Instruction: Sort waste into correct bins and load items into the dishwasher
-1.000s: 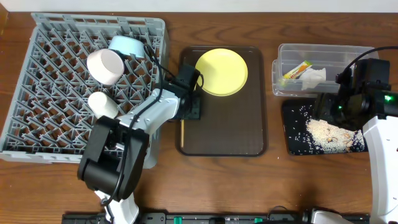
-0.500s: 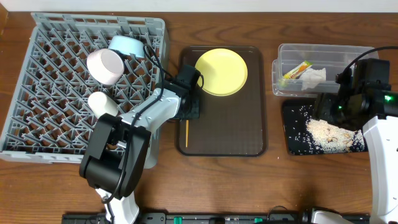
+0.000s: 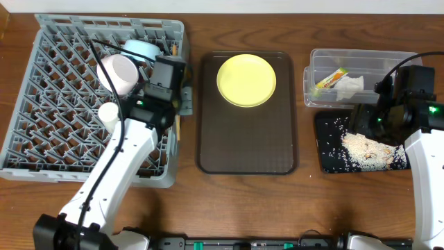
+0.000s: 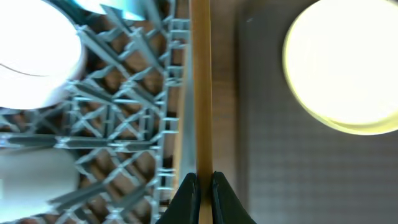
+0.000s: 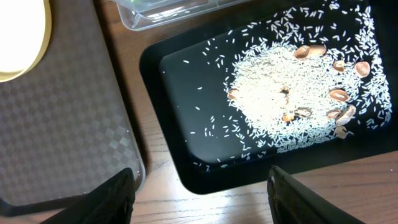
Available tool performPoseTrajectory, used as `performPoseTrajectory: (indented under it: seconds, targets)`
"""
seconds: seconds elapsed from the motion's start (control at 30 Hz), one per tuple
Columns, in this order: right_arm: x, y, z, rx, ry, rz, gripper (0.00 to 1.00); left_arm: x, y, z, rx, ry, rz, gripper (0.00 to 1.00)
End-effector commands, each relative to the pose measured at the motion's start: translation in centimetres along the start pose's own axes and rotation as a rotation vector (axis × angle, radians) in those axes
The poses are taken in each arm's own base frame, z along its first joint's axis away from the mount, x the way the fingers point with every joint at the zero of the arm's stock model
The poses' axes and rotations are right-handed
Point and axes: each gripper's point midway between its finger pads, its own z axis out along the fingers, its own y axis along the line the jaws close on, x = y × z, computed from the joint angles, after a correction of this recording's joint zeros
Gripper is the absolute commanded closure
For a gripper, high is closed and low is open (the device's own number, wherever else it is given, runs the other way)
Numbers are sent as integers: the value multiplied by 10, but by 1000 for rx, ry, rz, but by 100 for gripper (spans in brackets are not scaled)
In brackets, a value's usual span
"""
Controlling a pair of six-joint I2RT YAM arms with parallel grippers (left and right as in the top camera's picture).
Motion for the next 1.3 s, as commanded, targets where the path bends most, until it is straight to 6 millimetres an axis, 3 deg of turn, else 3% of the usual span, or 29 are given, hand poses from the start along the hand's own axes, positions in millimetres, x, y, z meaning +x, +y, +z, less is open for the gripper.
performPoseTrajectory:
  seconds: [0.0,0.27,0.3,0.37,0.43,0.6,0.7,0.73,0.8,0.97,1.1,1.27]
  targets:
    - [-1,-2,-4,-2,-14,-2,34,5,18,13,-59,44,120,94]
    - [-1,-2,-4,-3,-14,-2,34,15,40,40,-102,117,115,93]
    - [-1,-2,-4,-3,-14,-2,34,16,41,41,-103,120,115,90]
    - [-1,-2,-4,-3,-14,-2,34,14,40,40,-100,116,114,68]
    - [-1,-2,-4,-3,-14,-2,34,11,34,37,-70,105,113,60]
    - [-2,-2,-4,-3,-16,-2,34,-10,-13,16,119,5,136,53]
    - [-2,-2,-4,-3,-17,-2,34,-19,-62,14,251,-61,216,39]
    - [-2,-2,-4,-3,-17,-2,34,-20,-70,15,265,-74,238,36]
    - [-2,-2,-4,-3,-16,-2,34,-23,-103,21,320,-124,335,30]
    - [-2,-2,-4,-3,-15,-2,34,-16,-160,53,388,-180,462,29]
    - [-1,-2,-4,-3,-12,-1,34,2,-193,91,420,-185,513,29]
    - [-1,-2,-4,-3,-12,-1,34,16,-207,112,430,-184,569,28]
